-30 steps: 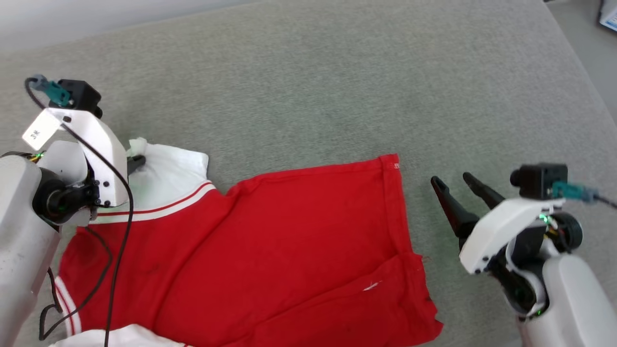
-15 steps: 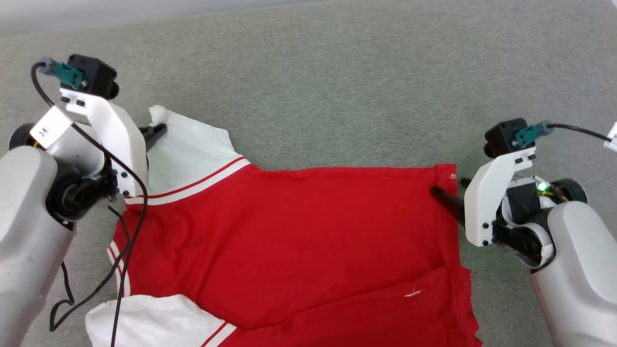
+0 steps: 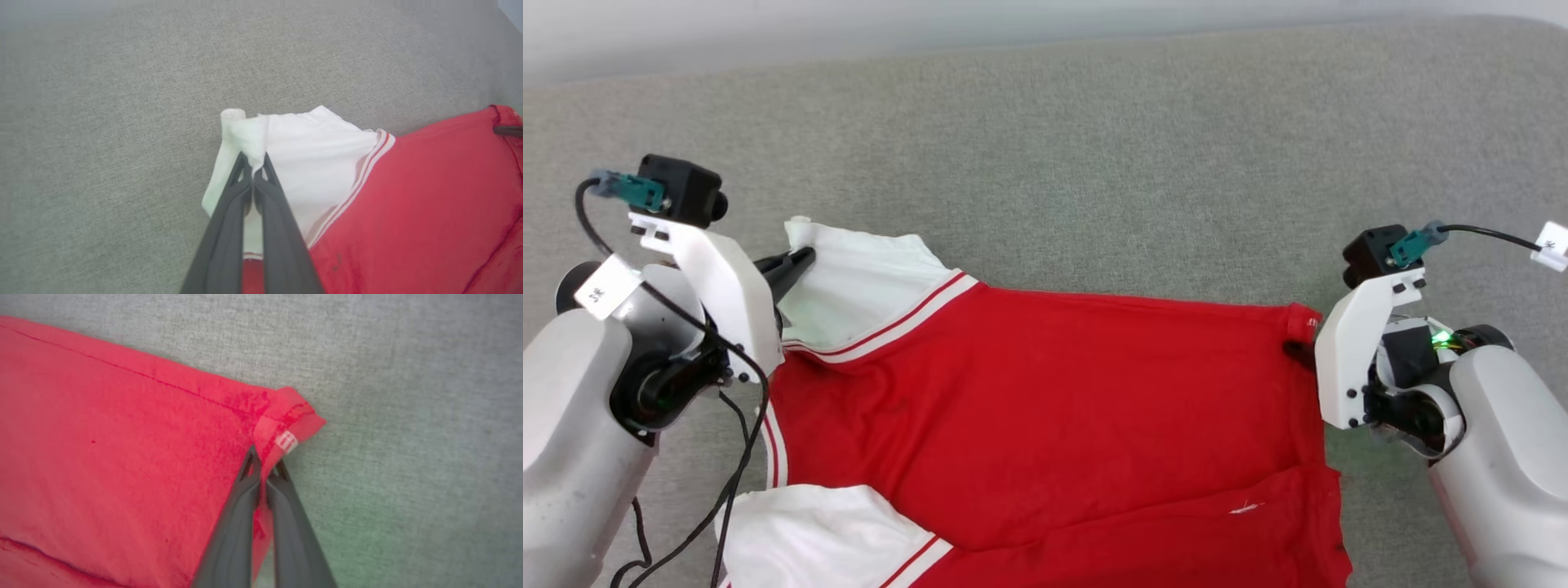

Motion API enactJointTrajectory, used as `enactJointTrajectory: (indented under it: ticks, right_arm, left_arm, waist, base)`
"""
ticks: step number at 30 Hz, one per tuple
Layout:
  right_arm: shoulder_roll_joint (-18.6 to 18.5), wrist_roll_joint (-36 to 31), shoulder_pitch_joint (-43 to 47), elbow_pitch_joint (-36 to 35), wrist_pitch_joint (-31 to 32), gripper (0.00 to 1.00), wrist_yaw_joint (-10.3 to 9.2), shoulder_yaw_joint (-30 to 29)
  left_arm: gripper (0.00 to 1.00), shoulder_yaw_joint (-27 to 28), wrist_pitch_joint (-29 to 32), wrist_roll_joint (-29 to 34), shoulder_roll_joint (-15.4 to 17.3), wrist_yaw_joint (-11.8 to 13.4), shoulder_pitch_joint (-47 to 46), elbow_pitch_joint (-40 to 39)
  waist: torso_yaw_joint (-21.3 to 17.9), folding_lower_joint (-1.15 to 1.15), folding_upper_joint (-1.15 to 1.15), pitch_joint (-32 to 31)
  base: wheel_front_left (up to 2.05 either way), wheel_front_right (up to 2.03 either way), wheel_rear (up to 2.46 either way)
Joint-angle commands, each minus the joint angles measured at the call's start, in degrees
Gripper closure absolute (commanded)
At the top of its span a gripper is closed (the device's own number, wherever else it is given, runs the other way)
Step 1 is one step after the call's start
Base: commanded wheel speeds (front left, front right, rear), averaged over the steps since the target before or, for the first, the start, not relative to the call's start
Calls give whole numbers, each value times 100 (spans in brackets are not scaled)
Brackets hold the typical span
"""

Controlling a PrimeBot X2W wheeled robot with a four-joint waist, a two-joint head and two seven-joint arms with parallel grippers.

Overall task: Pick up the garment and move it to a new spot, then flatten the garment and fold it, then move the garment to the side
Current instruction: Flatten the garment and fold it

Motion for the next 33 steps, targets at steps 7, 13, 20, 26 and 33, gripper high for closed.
enactJointTrajectory:
  ticks: [7,13,20,26,33]
  right_arm:
    - [-242,-78,229,-436,-318,100,-6,-214]
    - [-247,-250,962,-987,-447,100,-6,-456]
    - [-2,-434,1977,-1373,-485,100,-5,-859]
    - [231,-593,2539,-1365,-848,100,-6,-1124]
    - [525,-668,3032,-1226,-1370,100,-5,-1305]
  left_arm:
    - [100,146,-412,-26,47,164,468,-174]
    - [100,216,-708,-106,199,439,1263,-664]
    - [100,314,-1024,-362,222,992,2548,-1284]
    - [100,283,-1263,-541,124,1310,3474,-1519]
    - [100,119,-1466,-623,-122,1416,4057,-1294]
  waist:
    - [152,0,0,-454]
    - [260,0,0,-856]
    - [373,0,0,-1149]
    - [404,0,0,-1237]
    - [380,0,0,-1256]
  base:
    - [0,0,0]
    - [0,0,0]
    - [0,0,0]
    - [0,0,0]
    - [0,0,0]
